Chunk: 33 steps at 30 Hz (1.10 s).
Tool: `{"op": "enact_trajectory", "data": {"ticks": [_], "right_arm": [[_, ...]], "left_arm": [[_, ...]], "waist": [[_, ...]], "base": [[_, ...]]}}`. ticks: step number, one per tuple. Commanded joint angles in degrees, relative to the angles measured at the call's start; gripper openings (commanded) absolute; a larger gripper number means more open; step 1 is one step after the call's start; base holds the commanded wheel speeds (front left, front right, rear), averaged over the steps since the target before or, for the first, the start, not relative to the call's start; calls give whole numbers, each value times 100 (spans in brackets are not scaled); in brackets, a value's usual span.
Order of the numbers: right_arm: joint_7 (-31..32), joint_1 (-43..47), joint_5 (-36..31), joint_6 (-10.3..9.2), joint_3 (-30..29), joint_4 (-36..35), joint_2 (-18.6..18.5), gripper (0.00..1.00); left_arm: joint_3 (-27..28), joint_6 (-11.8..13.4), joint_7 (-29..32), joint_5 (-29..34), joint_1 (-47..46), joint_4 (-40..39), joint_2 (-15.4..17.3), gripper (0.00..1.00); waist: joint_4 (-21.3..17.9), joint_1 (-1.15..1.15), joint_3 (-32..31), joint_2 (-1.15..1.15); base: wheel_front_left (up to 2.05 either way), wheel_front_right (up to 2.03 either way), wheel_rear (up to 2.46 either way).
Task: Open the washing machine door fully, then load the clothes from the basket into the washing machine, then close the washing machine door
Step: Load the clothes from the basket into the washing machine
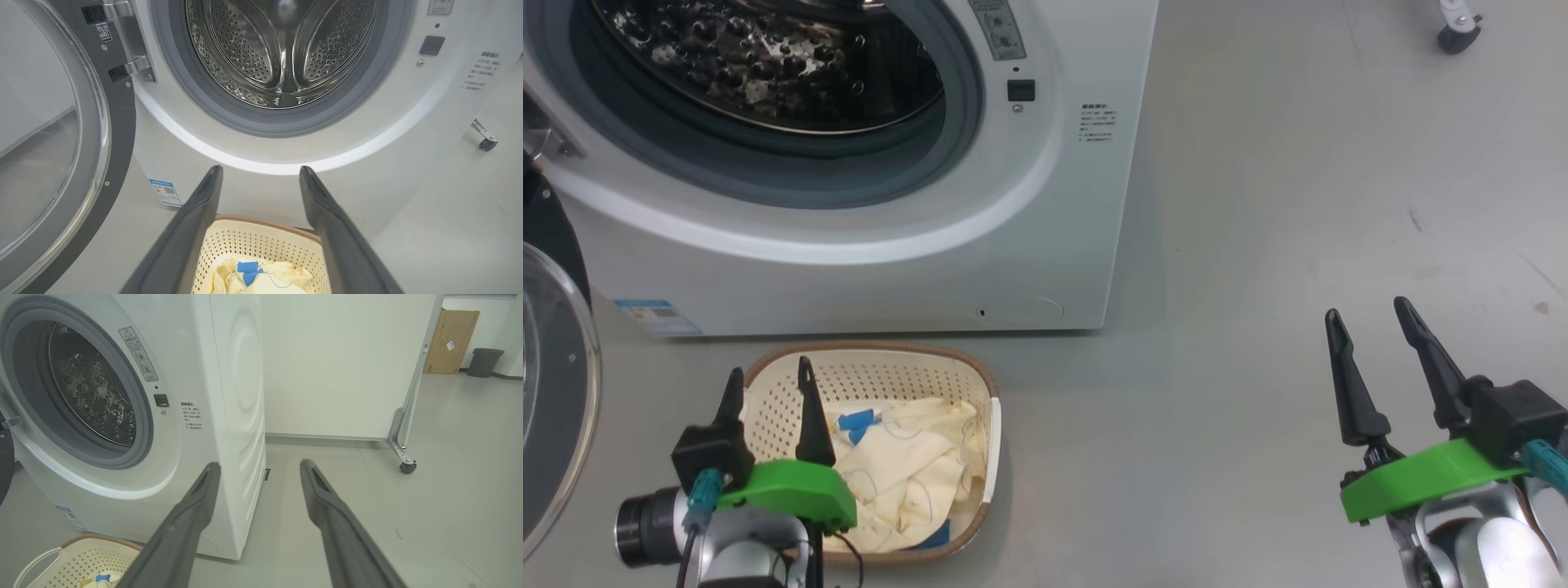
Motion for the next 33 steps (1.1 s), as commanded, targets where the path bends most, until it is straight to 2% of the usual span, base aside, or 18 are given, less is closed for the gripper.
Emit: {"op": "enact_trajectory", "data": {"ticks": [1, 3, 8, 9, 15, 20, 27, 33], "right_arm": [[27, -240, -51, -16, 108, -246, -44, 100], [41, -289, -62, -16, 128, -277, -44, 100], [69, -411, -84, -16, 164, -358, -44, 100], [69, -411, -84, -16, 164, -358, -44, 100], [72, -649, -122, -16, 258, -438, -44, 100], [55, -888, -116, -16, 368, -491, -44, 100], [12, -1215, -106, -16, 447, -580, -44, 100], [-59, -1459, -103, -16, 512, -619, -44, 100]], "left_arm": [[149, -47, 6, -16, -425, 126, 77, 100], [120, -93, 22, -55, -625, 531, 65, 100], [81, -403, -84, -295, -1241, 1778, 21, 100], [81, -403, -84, -295, -1241, 1778, 21, 100], [39, -937, -58, -672, -2047, 3321, -48, 100], [103, -1229, 84, -1047, -2639, 4295, -78, 100], [123, -1393, 433, -1537, -3358, 5015, -53, 100], [-136, -1401, 871, -2192, -3644, 4925, 70, 100]], "waist": [[102, 0, 176, 0], [124, 0, 301, 0], [144, 0, 672, 0], [144, 0, 672, 0], [89, 0, 1223, 0], [-45, 0, 1762, 0], [-176, 0, 2581, 0], [-313, 0, 3218, 0]], "base": [[0, 0, 0], [0, 0, 0], [0, 0, 0], [0, 0, 0], [0, 0, 0], [0, 0, 0], [0, 0, 0], [0, 0, 0]]}}
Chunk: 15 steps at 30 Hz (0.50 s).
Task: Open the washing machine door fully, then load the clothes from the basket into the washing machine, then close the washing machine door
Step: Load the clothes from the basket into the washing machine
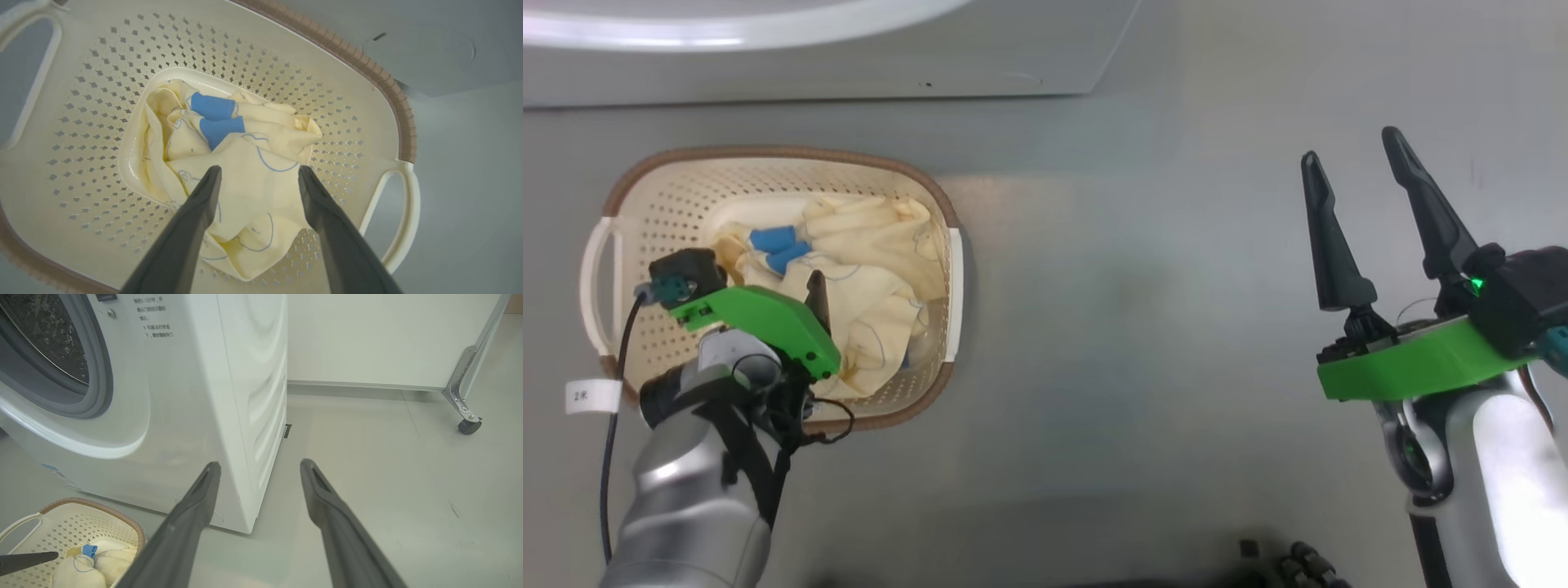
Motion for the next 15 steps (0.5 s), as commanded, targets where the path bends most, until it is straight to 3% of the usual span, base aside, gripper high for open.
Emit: {"op": "enact_trajectory", "data": {"ticks": [1, 15], "right_arm": [[-62, -42, -8, -16, 122, -216, -38, 100], [-244, -369, 164, -16, 124, -309, -38, 100]], "left_arm": [[48, 5, 64, -131, 21, -118, 288, 100], [-582, 4, 743, -1232, -431, -277, 893, 100]], "waist": [[-146, -2, 407, 0], [-462, -2, 1575, 0]], "base": [[0, 0, 0], [0, 0, 0]]}}
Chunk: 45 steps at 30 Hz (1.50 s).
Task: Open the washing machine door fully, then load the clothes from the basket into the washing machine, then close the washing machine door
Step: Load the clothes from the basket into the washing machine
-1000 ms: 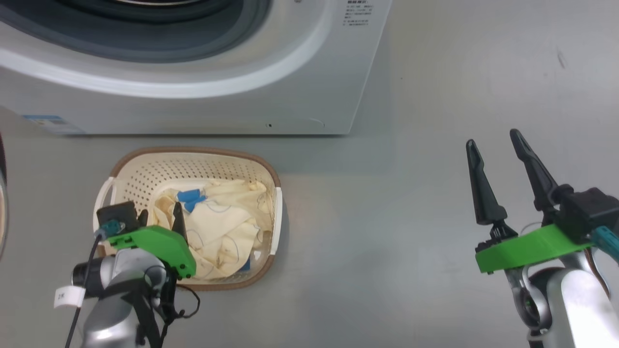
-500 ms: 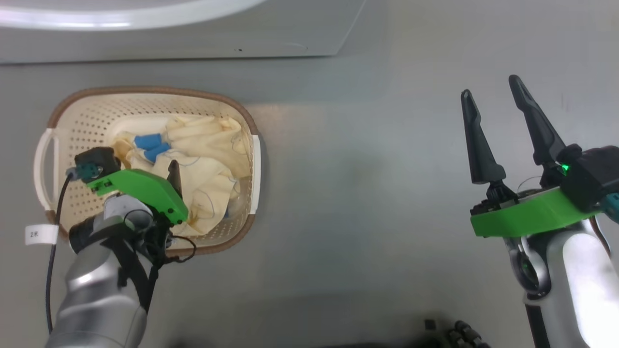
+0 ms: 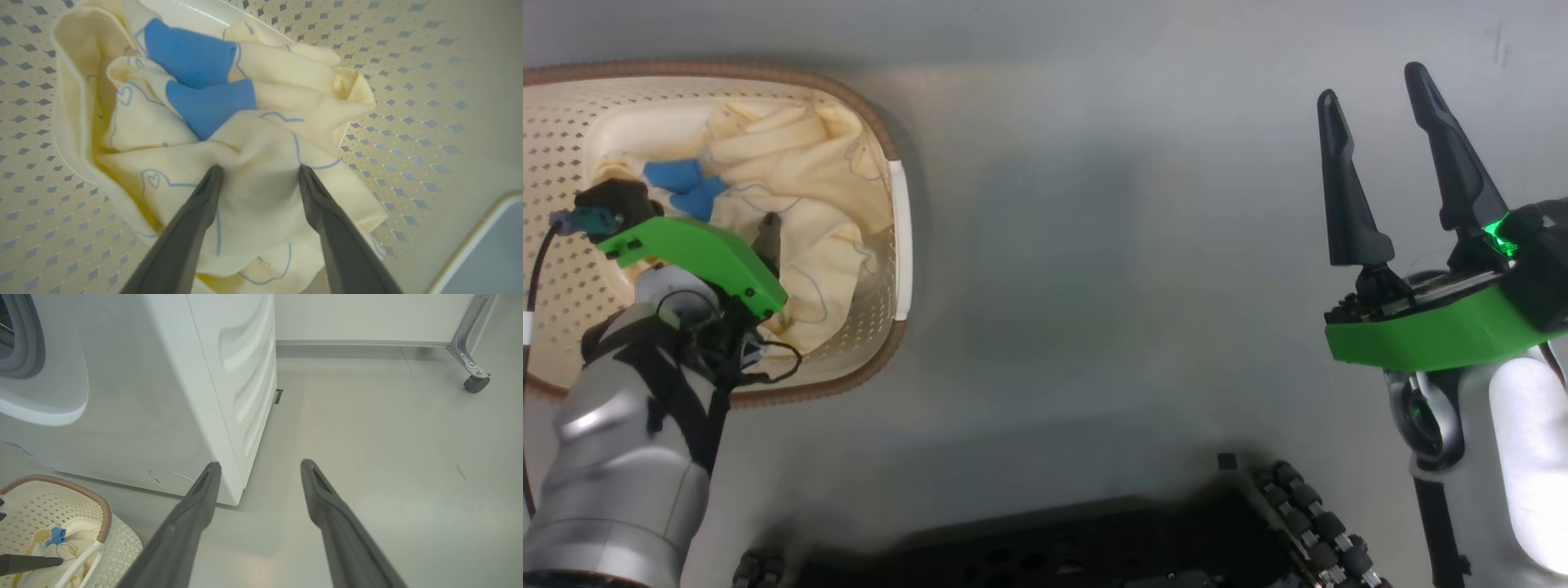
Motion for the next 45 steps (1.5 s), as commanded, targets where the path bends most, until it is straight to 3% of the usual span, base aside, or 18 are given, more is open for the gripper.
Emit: {"op": "enact_trajectory", "data": {"ticks": [1, 9, 11, 12, 13, 24, 31, 45], "right_arm": [[-70, 77, 61, -16, 120, -177, -31, 100], [-216, 20, 254, -16, 225, 3, -31, 100], [-253, 9, 297, -16, 243, 61, -31, 100], [-270, 1, 315, -16, 252, 85, -31, 100], [-285, -10, 328, -16, 258, 110, -31, 100], [-369, -97, 355, -16, 217, 256, -31, 100], [-381, -121, 278, -16, 118, 265, -31, 100], [-278, 94, 65, -16, -275, 255, -31, 100]], "left_arm": [[58, 4, 57, -71, 97, 19, 295, 100], [-95, 4, 48, -203, -78, 313, 501, 100], [-139, 4, 63, -227, -107, 396, 524, 45], [-165, 4, 49, -231, -125, 423, 537, 29], [-187, 4, 28, -238, -140, 446, 547, 0], [-424, 4, -299, -310, -226, 603, 553, 0], [-535, 14, -897, -211, -245, 789, 535, 0], [-515, 345, -2243, -31, -126, 870, 433, 0]], "waist": [[-144, -1, 250, 0], [-367, -1, 455, 0], [-408, -1, 465, 0], [-423, -1, 468, 0], [-435, -1, 467, 0], [-366, -1, 325, 0], [-216, -1, 108, 0], [70, -1, -869, 0]], "base": [[0, 0, 0], [0, 0, 0], [0, 0, 0], [0, 0, 0], [0, 0, 0], [0, 0, 0], [0, 0, 0], [0, 0, 0]]}}
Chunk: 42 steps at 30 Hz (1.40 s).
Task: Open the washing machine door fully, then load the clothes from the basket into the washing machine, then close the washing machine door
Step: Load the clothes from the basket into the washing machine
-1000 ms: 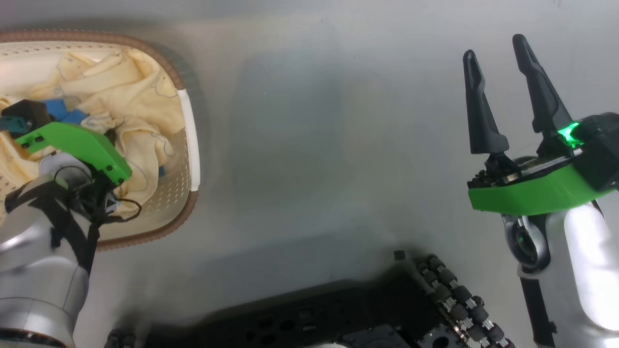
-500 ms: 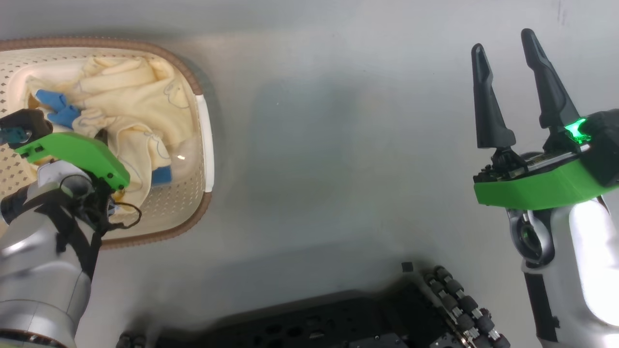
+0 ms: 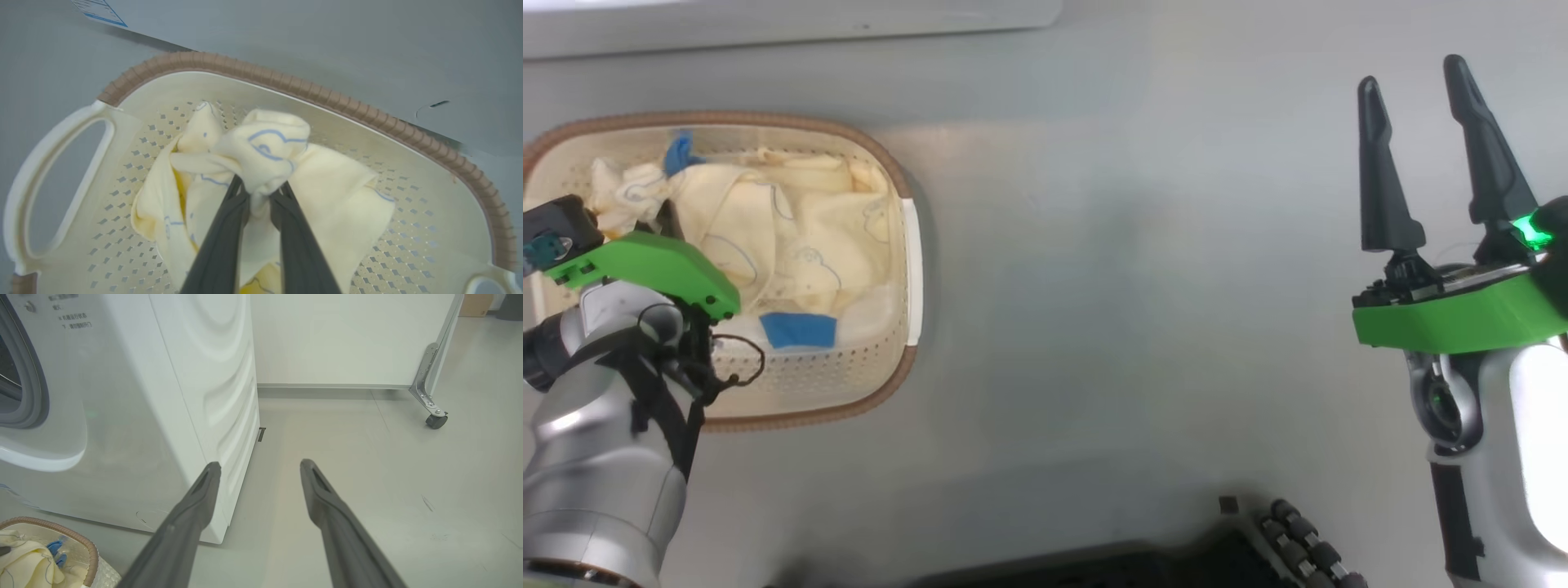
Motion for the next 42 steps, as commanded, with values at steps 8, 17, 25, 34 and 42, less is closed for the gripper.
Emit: {"op": "enact_trajectory", "data": {"ticks": [8, 17, 25, 34, 42], "right_arm": [[85, 443, -99, -16, -164, -119, -30, 100], [124, 790, -146, -16, -192, 47, -30, 100], [222, 1149, -177, -16, -204, 125, -30, 100], [394, 1628, -195, -16, -180, 75, -30, 100], [530, 1969, -177, -16, -130, -37, -30, 100]], "left_arm": [[523, 422, -129, 382, 673, -1084, 421, 0], [1407, 911, -130, 1292, 2046, -2987, 389, 0], [1829, 985, -131, 1921, 3190, -4438, 214, 0], [1760, 1202, -24, 2259, 4363, -5634, 173, 0], [1619, 1444, 369, 2341, 5006, -6463, 196, 0]], "waist": [[155, 1, -850, 0], [198, 1, -1870, 0], [287, 1, -2708, 0], [378, 1, -3573, 0], [448, 1, -3995, 0]], "base": [[0, 0, 0], [0, 0, 0], [0, 0, 0], [0, 0, 0], [0, 0, 0]]}}
